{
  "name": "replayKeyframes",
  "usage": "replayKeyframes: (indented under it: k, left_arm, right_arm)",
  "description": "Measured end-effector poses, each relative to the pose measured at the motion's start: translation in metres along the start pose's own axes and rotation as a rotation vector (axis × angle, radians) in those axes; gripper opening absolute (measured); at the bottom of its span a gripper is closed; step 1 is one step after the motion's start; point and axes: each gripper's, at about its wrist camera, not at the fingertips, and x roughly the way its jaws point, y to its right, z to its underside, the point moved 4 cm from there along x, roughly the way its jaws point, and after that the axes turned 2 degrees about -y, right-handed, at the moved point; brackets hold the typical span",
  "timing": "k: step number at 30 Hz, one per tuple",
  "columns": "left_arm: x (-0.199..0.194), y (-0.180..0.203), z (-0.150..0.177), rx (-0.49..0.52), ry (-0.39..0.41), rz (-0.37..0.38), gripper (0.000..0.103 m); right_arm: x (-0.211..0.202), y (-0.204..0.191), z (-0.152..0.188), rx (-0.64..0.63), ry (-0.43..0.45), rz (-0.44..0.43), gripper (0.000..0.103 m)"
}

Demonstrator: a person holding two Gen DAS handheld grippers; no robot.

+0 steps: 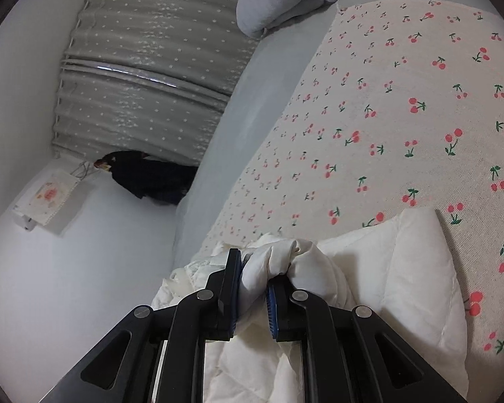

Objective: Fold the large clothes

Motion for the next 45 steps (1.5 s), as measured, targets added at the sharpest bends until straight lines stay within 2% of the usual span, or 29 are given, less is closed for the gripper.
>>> replayKeyframes:
  k: [5, 7, 9, 10, 11, 12, 13, 14, 16, 18, 20, 23, 25, 28, 30, 32, 33, 34, 35, 39, 43, 45]
  left_arm:
    - [0.004, 0.005, 0.005, 0.063, -0.005, -0.052, 0.020]
    - [-0.001, 0.011, 0.004, 0.077, -0.015, -0.073, 0.023]
    - [-0.008, 0.021, 0.002, 0.103, -0.013, -0.085, 0.027]
    - [-0.015, 0.027, 0.002, 0.123, -0.006, -0.084, 0.034]
    - [-0.020, 0.033, 0.001, 0.141, 0.000, -0.086, 0.045]
    - [-0.026, 0.039, 0.000, 0.160, 0.011, -0.090, 0.055]
    - [-0.036, 0.047, 0.000, 0.184, 0.041, -0.104, 0.075]
    - [-0.046, 0.053, -0.002, 0.211, 0.092, -0.128, 0.087]
    - [-0.060, 0.069, -0.002, 0.286, 0.165, -0.173, 0.088]
    - [-0.064, 0.086, 0.003, 0.354, 0.177, -0.206, 0.088]
    - [-0.060, 0.108, 0.015, 0.435, 0.173, -0.196, 0.088]
    - [-0.036, 0.139, 0.037, 0.573, 0.122, -0.196, 0.088]
    - [-0.010, 0.152, 0.048, 0.646, 0.063, -0.222, 0.088]
    - [0.027, 0.143, 0.041, 0.694, -0.013, -0.342, 0.088]
    - [0.039, 0.126, 0.025, 0.672, -0.021, -0.423, 0.088]
    - [0.043, 0.104, 0.007, 0.621, -0.013, -0.459, 0.089]
    - [0.044, 0.090, -0.002, 0.589, -0.005, -0.508, 0.089]
    - [0.045, 0.075, -0.008, 0.562, -0.011, -0.527, 0.089]
    - [0.047, 0.063, -0.012, 0.538, -0.023, -0.516, 0.089]
    - [0.049, 0.028, -0.018, 0.420, -0.022, -0.444, 0.090]
    - [0.049, 0.001, -0.017, 0.285, -0.013, -0.348, 0.089]
    - [0.049, -0.003, -0.014, 0.266, -0.010, -0.321, 0.089]
  right_arm:
    - [0.001, 0.002, 0.003, -0.040, -0.015, 0.008, 0.016]
    - [-0.001, -0.004, 0.005, -0.065, -0.039, 0.016, 0.021]
    - [-0.008, -0.015, 0.004, -0.109, -0.051, 0.012, 0.033]
    - [-0.012, -0.022, 0.005, -0.136, -0.054, 0.008, 0.048]
    - [-0.019, -0.030, 0.006, -0.170, -0.050, 0.009, 0.062]
    - [-0.027, -0.039, 0.008, -0.215, -0.033, 0.027, 0.071]
    - [-0.033, -0.049, 0.010, -0.261, -0.012, 0.050, 0.073]
    - [-0.039, -0.056, 0.012, -0.303, -0.002, 0.073, 0.074]
    - [-0.047, -0.072, 0.019, -0.389, 0.027, 0.144, 0.074]
    - [-0.052, -0.096, 0.030, -0.508, 0.061, 0.203, 0.074]
    - [-0.042, -0.123, 0.048, -0.632, 0.064, 0.247, 0.074]
    - [-0.013, -0.166, 0.082, -0.835, 0.036, 0.295, 0.074]
    - [0.012, -0.183, 0.098, -0.922, 0.016, 0.323, 0.074]
    - [0.045, -0.177, 0.096, -0.959, -0.004, 0.443, 0.074]
    - [0.062, -0.160, 0.083, -0.948, -0.021, 0.532, 0.074]
    - [0.074, -0.137, 0.069, -0.931, -0.044, 0.621, 0.073]
    - [0.079, -0.124, 0.063, -0.932, -0.053, 0.673, 0.074]
    - [0.083, -0.116, 0.056, -0.924, -0.062, 0.684, 0.074]
    - [0.085, -0.104, 0.050, -0.898, -0.074, 0.690, 0.074]
    - [0.086, -0.080, 0.034, -0.787, -0.092, 0.620, 0.076]
    - [0.083, -0.056, 0.021, -0.640, -0.099, 0.494, 0.077]
    - [0.080, -0.050, 0.017, -0.584, -0.096, 0.450, 0.077]
